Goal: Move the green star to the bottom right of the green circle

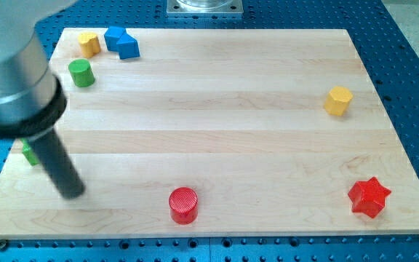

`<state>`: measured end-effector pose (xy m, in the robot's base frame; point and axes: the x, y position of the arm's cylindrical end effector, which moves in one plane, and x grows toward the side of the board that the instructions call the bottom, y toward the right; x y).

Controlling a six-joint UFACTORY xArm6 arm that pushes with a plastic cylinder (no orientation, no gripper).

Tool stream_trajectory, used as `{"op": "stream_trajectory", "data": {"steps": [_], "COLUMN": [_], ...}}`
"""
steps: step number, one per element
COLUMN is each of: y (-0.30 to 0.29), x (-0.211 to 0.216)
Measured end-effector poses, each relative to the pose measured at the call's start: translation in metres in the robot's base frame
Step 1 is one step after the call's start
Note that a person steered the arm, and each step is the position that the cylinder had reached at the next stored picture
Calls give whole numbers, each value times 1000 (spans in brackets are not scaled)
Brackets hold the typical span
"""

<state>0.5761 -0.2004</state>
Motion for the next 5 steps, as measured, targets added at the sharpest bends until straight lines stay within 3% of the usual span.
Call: {"op": "stream_trajectory", "data": {"steps": [1, 3, 4, 5], "y": [-56, -12, 13, -14], "x": [-38, -180, -207, -166]}}
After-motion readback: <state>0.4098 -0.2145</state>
